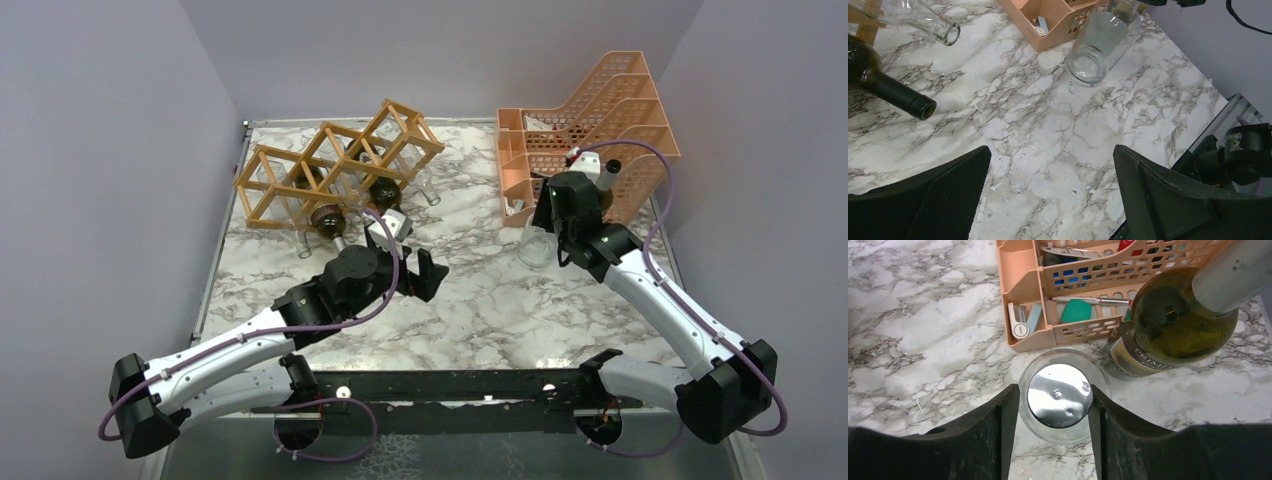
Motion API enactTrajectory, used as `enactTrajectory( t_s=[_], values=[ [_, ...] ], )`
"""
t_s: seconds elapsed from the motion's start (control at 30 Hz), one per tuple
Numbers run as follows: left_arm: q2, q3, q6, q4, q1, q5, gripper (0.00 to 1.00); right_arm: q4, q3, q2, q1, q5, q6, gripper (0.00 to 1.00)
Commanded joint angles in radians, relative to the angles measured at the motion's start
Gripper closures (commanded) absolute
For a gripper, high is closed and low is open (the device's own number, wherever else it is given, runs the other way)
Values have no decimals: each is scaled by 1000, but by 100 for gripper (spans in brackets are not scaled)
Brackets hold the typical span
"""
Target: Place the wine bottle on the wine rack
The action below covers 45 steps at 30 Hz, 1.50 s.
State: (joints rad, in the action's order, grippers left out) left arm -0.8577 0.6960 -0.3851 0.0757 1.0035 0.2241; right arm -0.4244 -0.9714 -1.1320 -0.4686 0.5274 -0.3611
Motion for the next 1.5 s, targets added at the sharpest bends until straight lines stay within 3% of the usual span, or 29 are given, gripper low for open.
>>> enactTrajectory(
  t_s=[0.0, 0.1, 0.27, 0.4, 0.57, 0.7, 0.9, 1.27, 1.47],
  values=[
    [-14, -5, 13, -32, 3, -11, 1, -53, -15, 14, 5, -51, -5, 49],
    [-39, 2, 21, -43, 2, -33, 1, -73, -10, 22, 5, -71, -2, 58],
    [-93, 25, 10, -51, 1, -56, 1, -72, -12, 31, 5, -186, 43, 89],
    [-152, 69, -24, -19, -3, -57, 1, -25, 6, 41, 5, -317, 52, 98],
    [-222, 110, -63, -15, -28, -110, 1, 169, 107, 54, -7, -497, -74, 99],
    [-260, 136, -103, 3, -79, -151, 1, 358, 212, 68, -58, -474, -164, 99],
    [-279, 76, -203, -83, -220, -376, 1, 505, 327, 115, -130, -383, -189, 99],
    [-346, 79, -226, -95, -271, -388, 1, 382, 530, 403, -138, -549, -173, 99],
    [-360, 102, -204, -79, -273, -367, 2, 216, 536, 487, -145, -590, -195, 99]
  ],
)
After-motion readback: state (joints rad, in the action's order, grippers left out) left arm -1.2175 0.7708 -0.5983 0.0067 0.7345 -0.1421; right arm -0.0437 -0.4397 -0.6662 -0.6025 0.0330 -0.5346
